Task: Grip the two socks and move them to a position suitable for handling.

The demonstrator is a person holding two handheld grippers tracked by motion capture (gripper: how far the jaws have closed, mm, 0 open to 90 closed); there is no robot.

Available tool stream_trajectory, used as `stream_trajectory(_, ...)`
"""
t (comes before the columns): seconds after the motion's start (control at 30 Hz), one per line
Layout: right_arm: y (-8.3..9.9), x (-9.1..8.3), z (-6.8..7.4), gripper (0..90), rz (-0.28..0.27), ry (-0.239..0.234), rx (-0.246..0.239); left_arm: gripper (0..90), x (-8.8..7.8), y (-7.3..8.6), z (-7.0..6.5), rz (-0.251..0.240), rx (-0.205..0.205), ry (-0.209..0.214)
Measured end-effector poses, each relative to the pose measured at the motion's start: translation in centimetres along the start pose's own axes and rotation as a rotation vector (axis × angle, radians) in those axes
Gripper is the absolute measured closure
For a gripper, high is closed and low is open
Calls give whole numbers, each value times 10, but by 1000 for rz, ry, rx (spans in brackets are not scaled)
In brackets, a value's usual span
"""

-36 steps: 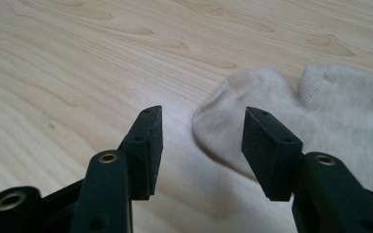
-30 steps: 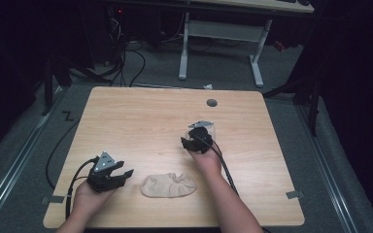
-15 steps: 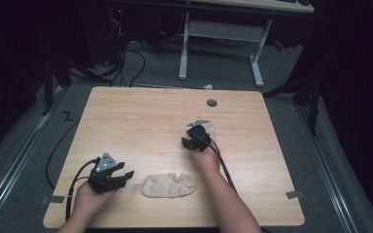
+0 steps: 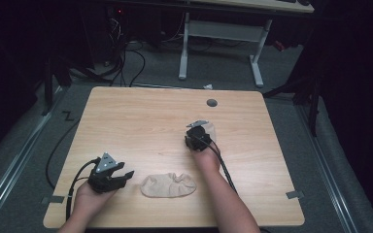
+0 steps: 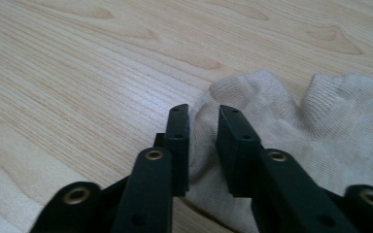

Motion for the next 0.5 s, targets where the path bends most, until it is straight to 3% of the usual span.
stream_trajectory(0.2,1,-1,1,840,1,18,-13,479,-2,0,0,-7,7,5)
stream_trajectory(0.33,1,-3,-1,845,5,6,-24,479,-2,0,0,-9,2,8)
stream_trajectory(0.5,4,-24,-4,846,-74,-15,-9,478,0,-1,1,-8,3,16)
Point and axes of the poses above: each handheld gripper's, and its own axes: x roughly forward along the jaws, y roughly out of its underside, z roughly to its left, the point moved 1 cm from there along x, roughly forward along the jaws, and after that the axes turned 8 degrees about -x, right-handed, at the moved point
